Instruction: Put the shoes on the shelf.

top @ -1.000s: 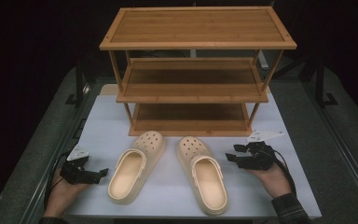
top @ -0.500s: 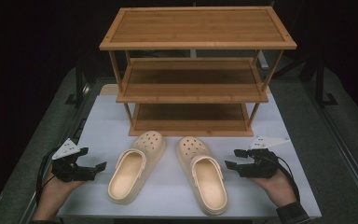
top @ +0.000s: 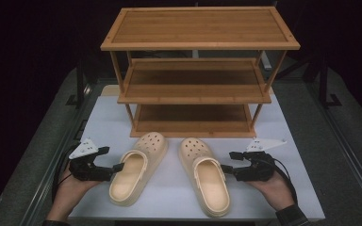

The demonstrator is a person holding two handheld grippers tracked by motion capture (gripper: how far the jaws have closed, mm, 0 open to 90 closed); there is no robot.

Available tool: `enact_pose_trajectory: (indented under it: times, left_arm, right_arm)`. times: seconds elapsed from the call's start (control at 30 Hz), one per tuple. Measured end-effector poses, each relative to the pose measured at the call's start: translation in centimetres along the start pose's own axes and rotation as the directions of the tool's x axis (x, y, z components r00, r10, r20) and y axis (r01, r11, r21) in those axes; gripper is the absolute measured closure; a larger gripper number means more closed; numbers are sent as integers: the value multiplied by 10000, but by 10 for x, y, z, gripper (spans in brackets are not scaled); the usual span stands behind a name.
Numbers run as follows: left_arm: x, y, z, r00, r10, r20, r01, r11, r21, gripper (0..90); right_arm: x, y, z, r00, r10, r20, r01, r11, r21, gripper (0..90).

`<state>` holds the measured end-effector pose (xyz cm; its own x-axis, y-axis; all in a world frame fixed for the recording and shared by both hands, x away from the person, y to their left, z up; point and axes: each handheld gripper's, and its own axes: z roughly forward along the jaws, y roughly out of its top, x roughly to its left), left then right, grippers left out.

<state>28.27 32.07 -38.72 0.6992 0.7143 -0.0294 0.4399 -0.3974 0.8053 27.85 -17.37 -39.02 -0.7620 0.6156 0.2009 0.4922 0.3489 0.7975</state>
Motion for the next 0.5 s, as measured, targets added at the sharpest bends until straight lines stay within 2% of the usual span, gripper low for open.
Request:
enact_pose_trajectory:
  times: [0.13, 0.23, 0.4, 0.5]
  left_arm:
    - [-5, 5, 8, 9998, 109, 169, -111, 9999, 85, 158]
    - [-8, 9, 14, 9992, 277, 298, -280, 9996, 89, 212]
    - [-8, 14, 26, 9990, 333, 289, -337, 9994, 120, 253]
    - [-8, 16, 30, 9986, 364, 381, -368, 9993, 101, 346]
  right_arm:
    - [4, 3, 7, 9997, -34, -238, 35, 10000, 48, 373]
    - [7, 4, 12, 9993, -98, -355, 103, 9998, 140, 373]
    - [9, 6, 21, 9991, -158, -387, 167, 9995, 250, 373]
    - [10, 8, 28, 9991, -206, -366, 218, 9992, 332, 374]
